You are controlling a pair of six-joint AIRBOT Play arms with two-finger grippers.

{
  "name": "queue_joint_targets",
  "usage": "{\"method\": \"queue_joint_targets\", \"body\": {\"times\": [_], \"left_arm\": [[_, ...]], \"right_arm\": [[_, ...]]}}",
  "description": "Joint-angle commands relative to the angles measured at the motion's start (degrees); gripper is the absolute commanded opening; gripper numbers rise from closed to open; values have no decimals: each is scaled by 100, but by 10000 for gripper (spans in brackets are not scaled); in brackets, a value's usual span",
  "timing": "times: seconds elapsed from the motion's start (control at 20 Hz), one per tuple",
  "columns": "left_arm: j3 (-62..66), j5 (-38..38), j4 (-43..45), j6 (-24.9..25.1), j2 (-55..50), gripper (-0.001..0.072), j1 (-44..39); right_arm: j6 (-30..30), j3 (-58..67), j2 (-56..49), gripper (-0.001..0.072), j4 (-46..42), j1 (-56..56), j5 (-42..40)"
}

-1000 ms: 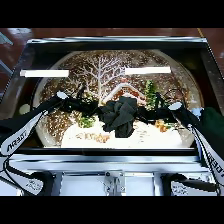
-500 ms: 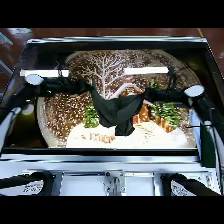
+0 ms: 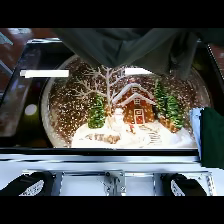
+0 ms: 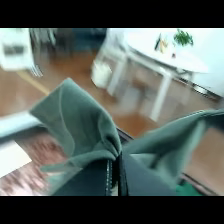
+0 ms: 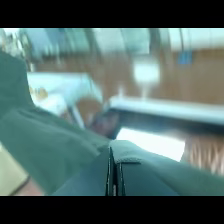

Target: Fold the shirts.

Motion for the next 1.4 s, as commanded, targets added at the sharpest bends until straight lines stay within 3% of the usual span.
{"method": "queue_joint_targets", "body": {"times": [0.0, 0.3, 0.6, 0.95, 1.05, 1.2, 1.35], "left_arm": [[457, -195, 1272, -544, 426, 38, 13], [452, -2190, 3768, -1495, 481, 38, 13], [457, -2247, 3827, -1620, 549, 39, 11], [457, -1917, 3440, -1853, 1036, 39, 13], [457, -1926, 3609, -1961, 1154, 39, 13], [455, -1921, 4286, -1961, 1054, 39, 13], [455, -1910, 4688, -1956, 503, 39, 13]], "right_arm": [[433, 455, 442, 61, -612, 2, 79], [1169, 455, 476, 61, -2070, 2, 2249], [1797, 455, 417, 61, -2382, 4, 4927], [2059, 455, 417, 61, -1611, 4, 4607], [2382, 442, 382, 61, -1967, 4, 4889], [2406, 109, 142, 60, -2448, 348, 5379], [2404, -925, -236, 61, -2793, 1333, 4553]]}}
